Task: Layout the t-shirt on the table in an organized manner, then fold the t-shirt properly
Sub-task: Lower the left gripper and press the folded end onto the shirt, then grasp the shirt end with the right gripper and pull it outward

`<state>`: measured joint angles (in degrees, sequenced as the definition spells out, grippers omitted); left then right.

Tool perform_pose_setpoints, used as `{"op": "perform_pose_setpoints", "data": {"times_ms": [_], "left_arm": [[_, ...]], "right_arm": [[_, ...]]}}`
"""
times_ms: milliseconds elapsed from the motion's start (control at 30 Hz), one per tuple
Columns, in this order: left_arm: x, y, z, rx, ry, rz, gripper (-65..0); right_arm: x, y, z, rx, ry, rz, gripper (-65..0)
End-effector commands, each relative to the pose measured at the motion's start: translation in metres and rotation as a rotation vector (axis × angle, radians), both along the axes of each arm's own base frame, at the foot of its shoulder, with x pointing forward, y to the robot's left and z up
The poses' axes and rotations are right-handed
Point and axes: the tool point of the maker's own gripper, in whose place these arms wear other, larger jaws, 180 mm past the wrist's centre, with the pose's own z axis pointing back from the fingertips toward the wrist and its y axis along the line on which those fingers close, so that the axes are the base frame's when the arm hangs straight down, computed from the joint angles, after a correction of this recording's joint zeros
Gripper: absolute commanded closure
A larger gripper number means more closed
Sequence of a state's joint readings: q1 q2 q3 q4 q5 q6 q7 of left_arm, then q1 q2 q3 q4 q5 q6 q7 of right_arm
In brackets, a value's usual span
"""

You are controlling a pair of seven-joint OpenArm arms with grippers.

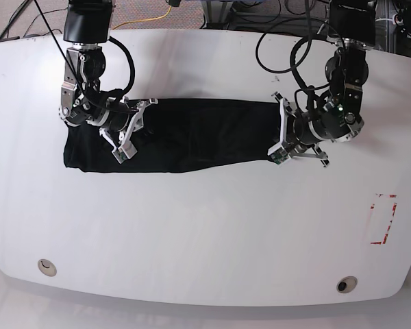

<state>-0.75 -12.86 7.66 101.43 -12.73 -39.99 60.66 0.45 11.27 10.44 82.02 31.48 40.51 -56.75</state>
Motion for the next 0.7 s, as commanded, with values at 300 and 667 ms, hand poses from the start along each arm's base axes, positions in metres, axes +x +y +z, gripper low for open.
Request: {"op": "perform_pose_setpoints", "data": {"times_ms": [300, 667], "left_arm": [[-0.006, -0.007, -0.050, -0.033, 0.095, -0.003, 0.0], [-0.009, -0.006, -0.059, -0.048, 0.116, 0.002, 0.0]], "right_arm": [[0.006, -0.007, 0.008, -0.050, -0.022, 0.008, -7.1], [0.026, -0.004, 0.082, -0.024, -0.203, 0.037, -22.7]]}}
